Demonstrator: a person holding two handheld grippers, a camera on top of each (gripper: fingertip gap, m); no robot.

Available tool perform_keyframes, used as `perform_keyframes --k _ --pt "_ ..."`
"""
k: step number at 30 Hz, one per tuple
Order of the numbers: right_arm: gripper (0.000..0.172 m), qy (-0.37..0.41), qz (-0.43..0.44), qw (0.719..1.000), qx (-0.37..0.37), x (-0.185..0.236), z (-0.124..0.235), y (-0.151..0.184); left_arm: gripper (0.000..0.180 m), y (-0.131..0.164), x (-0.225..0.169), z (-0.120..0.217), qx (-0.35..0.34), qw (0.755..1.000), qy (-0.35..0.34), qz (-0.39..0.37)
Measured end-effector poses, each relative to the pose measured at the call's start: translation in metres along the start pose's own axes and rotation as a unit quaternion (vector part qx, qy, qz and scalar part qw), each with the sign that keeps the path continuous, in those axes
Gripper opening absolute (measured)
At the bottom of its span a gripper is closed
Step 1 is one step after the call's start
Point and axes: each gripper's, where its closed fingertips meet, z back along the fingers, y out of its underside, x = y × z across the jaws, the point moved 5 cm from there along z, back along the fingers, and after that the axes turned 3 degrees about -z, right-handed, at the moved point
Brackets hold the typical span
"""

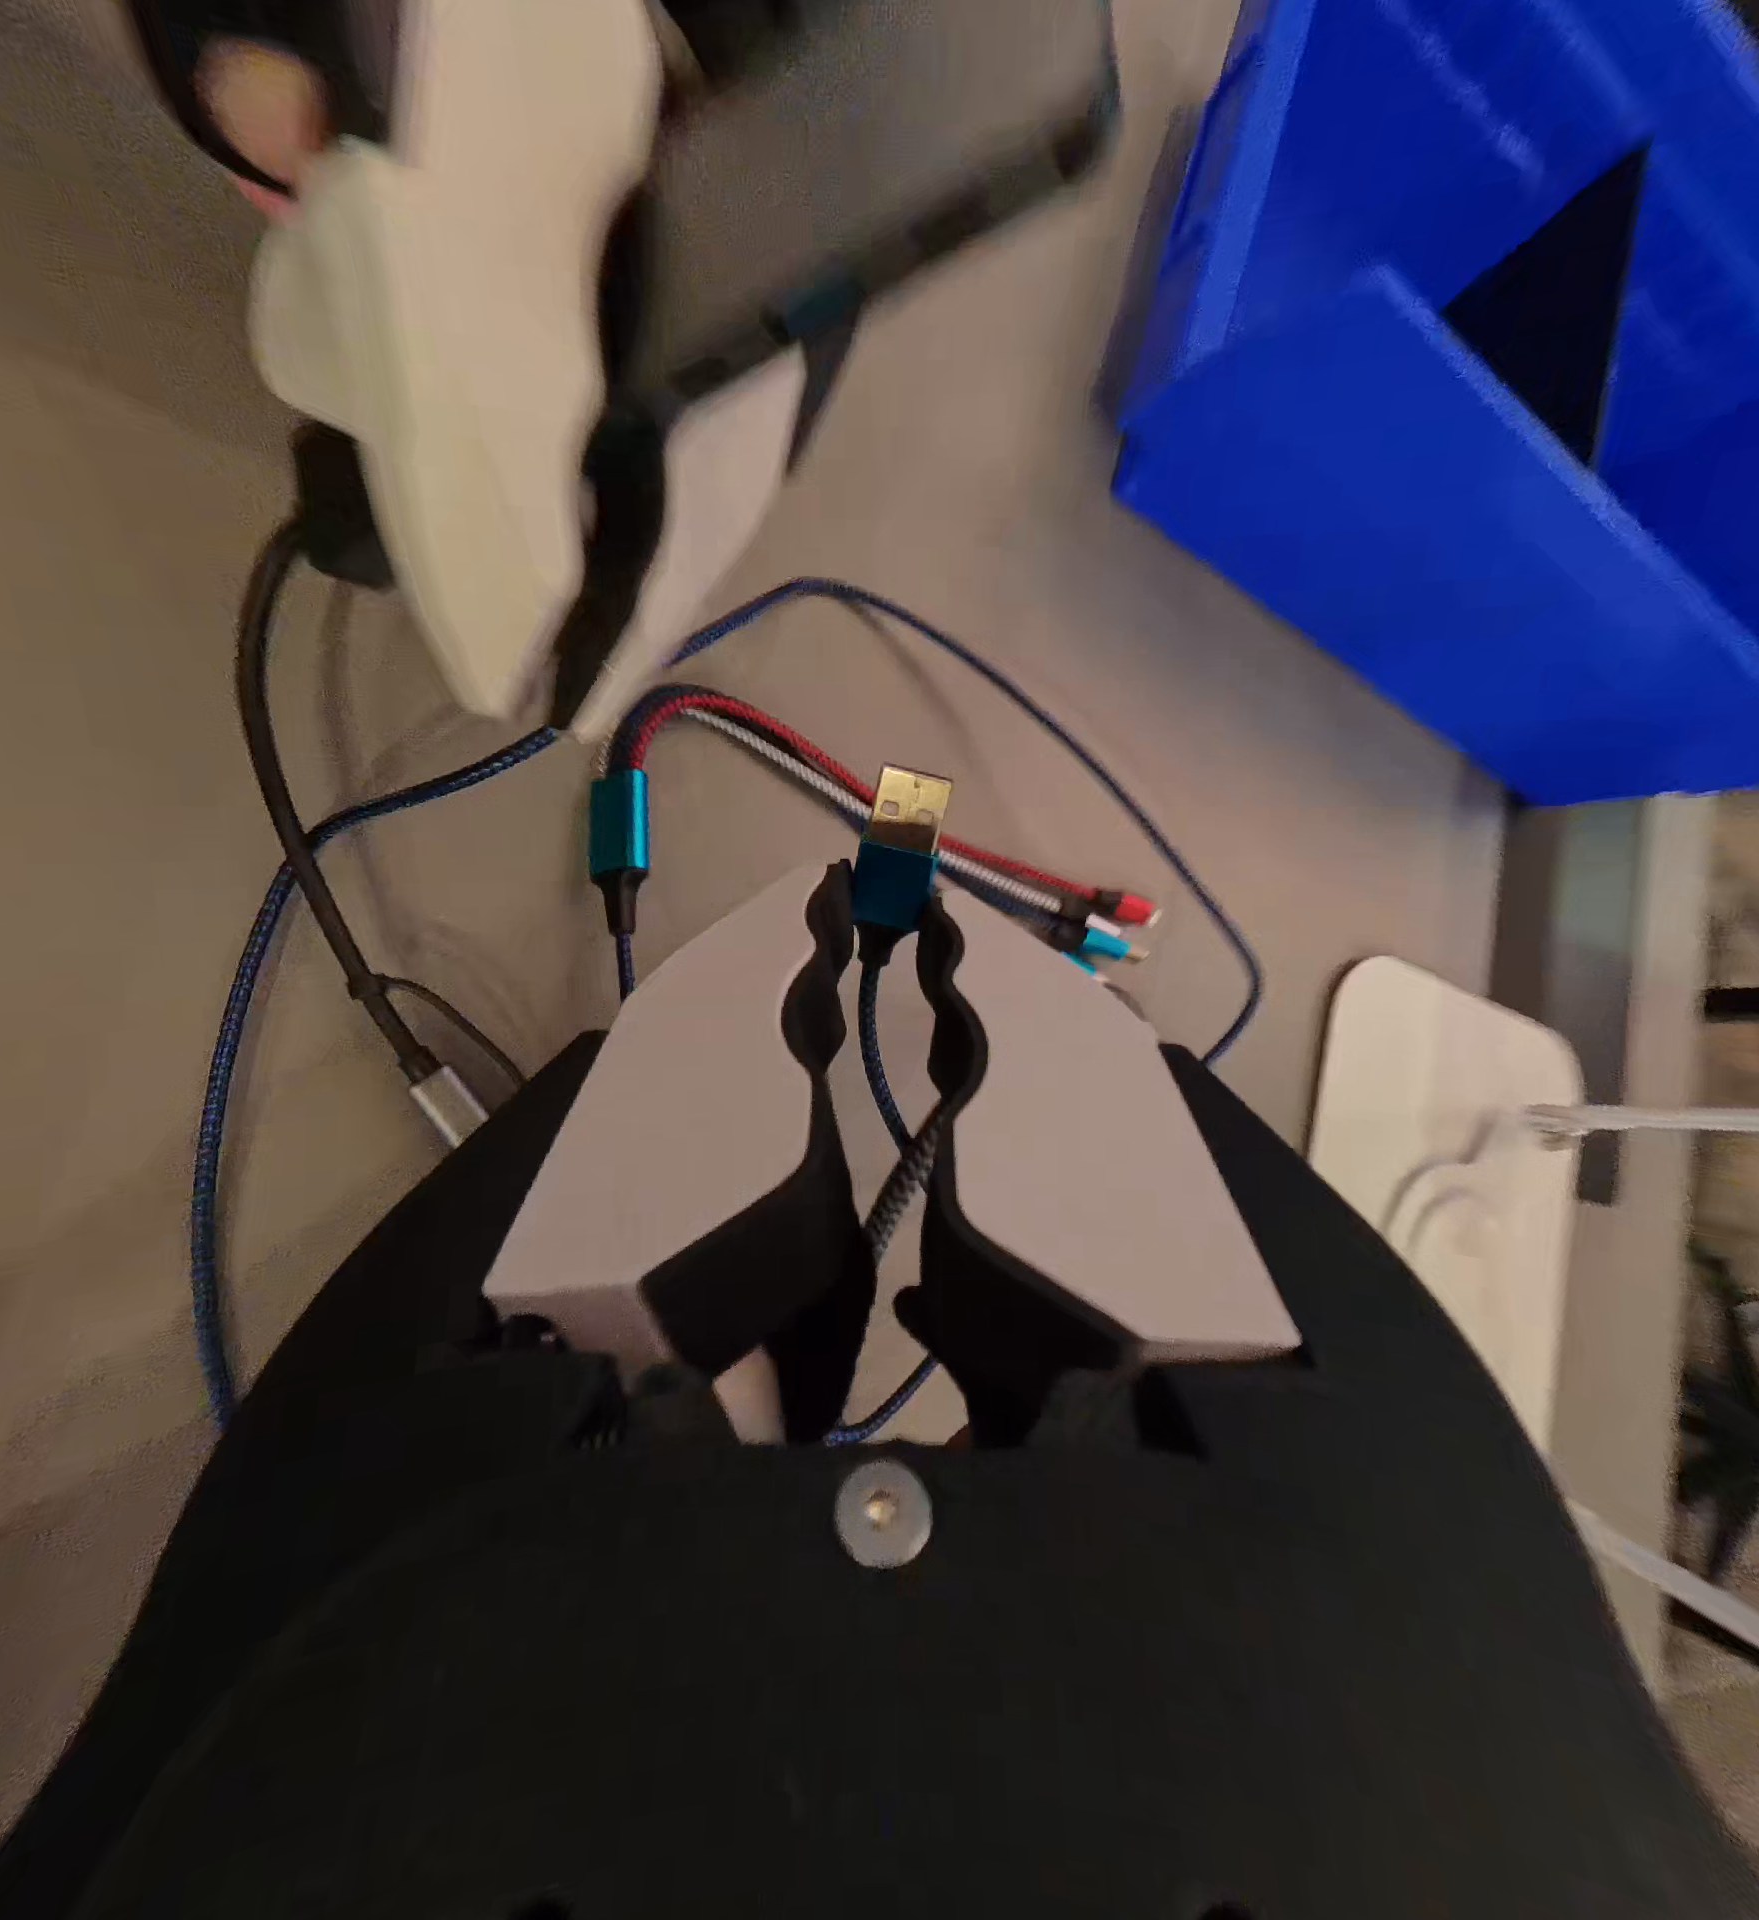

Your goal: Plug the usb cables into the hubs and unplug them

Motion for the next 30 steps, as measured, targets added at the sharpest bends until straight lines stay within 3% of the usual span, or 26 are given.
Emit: perform_keyframes --k 11,30 --pt "0.012 0.142 0.124 0.980 0.063 0.025 0.018 -0.041 0.011 0.003 -0.006 -0.013 0.050 0.996 -0.049 -0.046" --pt "0.012 0.152 0.183 0.954 0.184 0.037 0.009 -0.043 0.011 0.014 -0.002 -0.021 0.117 0.989 -0.089 -0.033"
